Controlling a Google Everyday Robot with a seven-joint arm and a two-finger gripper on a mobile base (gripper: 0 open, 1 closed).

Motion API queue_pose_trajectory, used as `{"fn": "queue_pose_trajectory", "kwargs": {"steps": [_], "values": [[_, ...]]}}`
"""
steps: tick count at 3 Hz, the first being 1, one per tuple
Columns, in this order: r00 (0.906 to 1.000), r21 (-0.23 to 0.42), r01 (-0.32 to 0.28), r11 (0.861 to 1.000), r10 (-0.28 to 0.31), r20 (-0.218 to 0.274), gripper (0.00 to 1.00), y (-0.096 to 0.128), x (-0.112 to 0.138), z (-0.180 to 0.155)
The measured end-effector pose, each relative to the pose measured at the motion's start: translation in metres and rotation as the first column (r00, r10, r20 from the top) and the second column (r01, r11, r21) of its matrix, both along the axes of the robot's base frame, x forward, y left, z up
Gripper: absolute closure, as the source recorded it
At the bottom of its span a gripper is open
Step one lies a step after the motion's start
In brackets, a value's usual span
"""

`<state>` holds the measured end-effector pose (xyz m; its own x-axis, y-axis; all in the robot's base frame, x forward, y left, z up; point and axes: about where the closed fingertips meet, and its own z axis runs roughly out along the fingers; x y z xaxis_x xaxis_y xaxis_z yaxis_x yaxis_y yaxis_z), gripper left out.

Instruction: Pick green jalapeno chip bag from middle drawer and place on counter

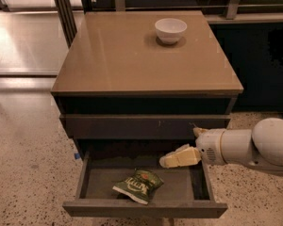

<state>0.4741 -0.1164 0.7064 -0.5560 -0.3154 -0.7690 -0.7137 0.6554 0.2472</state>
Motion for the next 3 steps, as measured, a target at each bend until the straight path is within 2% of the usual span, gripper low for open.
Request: {"fn": "queue_pose_trajectory", "kwargs": {"steps": [1,2,3], "values": [[0.9994,0.075,-0.032,0.997,0.033,-0.011,0.00,0.032,-0.001,-0.042],[0.9967,0.104,-0.062,0.993,0.067,-0.045,0.00,0.051,0.003,-0.079],[0.9958,0.112,-0.067,0.991,0.073,-0.055,0.00,0.054,0.003,-0.085]]}}
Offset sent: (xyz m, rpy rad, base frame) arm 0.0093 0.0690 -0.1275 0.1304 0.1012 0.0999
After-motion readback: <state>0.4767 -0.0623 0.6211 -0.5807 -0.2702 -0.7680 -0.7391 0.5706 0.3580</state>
